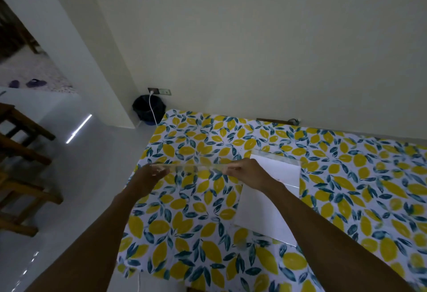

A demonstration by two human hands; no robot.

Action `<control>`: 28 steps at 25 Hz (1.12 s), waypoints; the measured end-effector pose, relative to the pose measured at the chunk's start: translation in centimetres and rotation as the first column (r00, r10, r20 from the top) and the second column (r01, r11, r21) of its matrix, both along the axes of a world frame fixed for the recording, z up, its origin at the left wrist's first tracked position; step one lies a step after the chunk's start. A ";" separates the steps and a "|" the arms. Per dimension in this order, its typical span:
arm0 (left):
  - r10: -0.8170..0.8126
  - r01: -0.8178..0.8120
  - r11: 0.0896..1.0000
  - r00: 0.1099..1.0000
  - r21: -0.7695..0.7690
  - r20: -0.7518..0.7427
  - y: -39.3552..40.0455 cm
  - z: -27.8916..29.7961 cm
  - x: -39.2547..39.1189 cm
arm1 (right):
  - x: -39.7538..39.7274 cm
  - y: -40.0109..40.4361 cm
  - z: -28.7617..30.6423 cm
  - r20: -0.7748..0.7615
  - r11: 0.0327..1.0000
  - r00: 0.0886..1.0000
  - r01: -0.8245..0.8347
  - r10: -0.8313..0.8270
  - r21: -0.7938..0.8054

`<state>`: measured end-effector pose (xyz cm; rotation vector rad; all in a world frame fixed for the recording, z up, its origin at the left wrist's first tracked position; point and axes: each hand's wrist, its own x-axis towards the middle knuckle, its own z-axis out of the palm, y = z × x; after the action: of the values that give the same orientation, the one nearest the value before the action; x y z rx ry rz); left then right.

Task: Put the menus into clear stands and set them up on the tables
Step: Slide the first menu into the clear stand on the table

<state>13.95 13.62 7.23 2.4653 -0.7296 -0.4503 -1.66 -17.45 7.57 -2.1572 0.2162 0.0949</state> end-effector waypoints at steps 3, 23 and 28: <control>0.116 -0.115 0.993 0.991 0.017 -0.067 -1.4 0.6 2.6 | 1.2 1.2 0.2 0.083 0.991 0.993 0.087 -0.079 -0.104; -0.013 0.012 0.999 0.999 -0.034 -0.037 -7.5 -1.0 12.0 | 8.9 1.9 -1.6 0.087 0.786 0.845 0.524 -0.527 -0.326; 0.001 -0.001 1.000 1.000 -0.015 -0.009 -8.4 -1.5 12.7 | 9.4 1.6 -2.1 0.095 0.786 0.835 0.544 -0.542 -0.294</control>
<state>26.68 5.25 5.72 2.4476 -0.7258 -0.4539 7.76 -15.85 5.46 -2.3141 0.8977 -0.2992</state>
